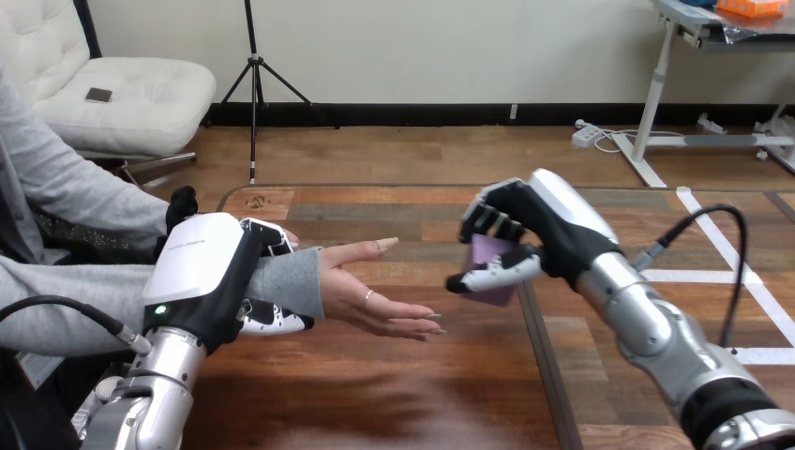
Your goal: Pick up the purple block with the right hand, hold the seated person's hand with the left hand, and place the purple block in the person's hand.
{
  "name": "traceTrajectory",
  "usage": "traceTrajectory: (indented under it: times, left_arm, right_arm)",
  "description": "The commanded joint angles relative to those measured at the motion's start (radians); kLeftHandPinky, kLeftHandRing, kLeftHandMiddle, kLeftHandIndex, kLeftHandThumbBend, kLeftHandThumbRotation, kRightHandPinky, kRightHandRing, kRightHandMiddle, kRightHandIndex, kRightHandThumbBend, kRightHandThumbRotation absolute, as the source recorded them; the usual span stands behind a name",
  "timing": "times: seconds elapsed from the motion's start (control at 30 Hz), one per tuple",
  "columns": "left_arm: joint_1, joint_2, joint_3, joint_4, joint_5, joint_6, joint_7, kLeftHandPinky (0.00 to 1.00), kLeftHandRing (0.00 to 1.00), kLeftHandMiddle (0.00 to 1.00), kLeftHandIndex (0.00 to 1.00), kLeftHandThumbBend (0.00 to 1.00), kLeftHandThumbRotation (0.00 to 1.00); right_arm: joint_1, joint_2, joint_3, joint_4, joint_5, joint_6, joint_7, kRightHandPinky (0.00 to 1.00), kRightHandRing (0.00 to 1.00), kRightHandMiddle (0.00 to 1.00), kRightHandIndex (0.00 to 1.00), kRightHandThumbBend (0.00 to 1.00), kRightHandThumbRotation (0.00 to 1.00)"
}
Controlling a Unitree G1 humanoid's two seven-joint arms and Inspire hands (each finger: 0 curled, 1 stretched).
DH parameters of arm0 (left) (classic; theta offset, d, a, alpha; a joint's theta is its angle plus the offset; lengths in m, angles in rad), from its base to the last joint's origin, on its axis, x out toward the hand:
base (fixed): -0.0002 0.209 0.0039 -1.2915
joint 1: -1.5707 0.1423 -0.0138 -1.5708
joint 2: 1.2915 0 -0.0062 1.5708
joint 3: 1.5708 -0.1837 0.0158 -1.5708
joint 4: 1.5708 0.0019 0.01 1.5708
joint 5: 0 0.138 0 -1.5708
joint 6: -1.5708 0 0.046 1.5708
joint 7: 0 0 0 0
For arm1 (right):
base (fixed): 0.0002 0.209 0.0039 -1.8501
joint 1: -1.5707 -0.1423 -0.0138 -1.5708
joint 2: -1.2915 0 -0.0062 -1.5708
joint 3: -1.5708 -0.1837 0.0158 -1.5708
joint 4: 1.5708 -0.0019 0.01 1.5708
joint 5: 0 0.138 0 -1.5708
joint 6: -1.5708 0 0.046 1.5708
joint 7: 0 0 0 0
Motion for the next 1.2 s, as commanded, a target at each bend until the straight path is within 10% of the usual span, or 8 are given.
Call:
traceTrajectory:
  times: [0.0, 1.17]
  left_arm:
    - [-0.121, -0.047, -0.017, -0.02, -0.017, -0.053, 0.036, 0.19, 0.25, 0.3, 0.32, 0.7, 0.0]
    - [-0.153, -0.077, -0.042, 0.031, -0.001, -0.066, 0.081, 0.18, 0.24, 0.29, 0.31, 0.68, 0.0]
  right_arm:
    - [-0.047, 0.017, 0.008, -0.068, 0.002, -0.022, -0.016, 0.37, 0.37, 0.41, 0.43, 0.8, 0.0]
    - [-0.046, 0.096, 0.041, -0.148, 0.014, 0.0, 0.045, 0.38, 0.39, 0.43, 0.44, 0.77, 0.0]
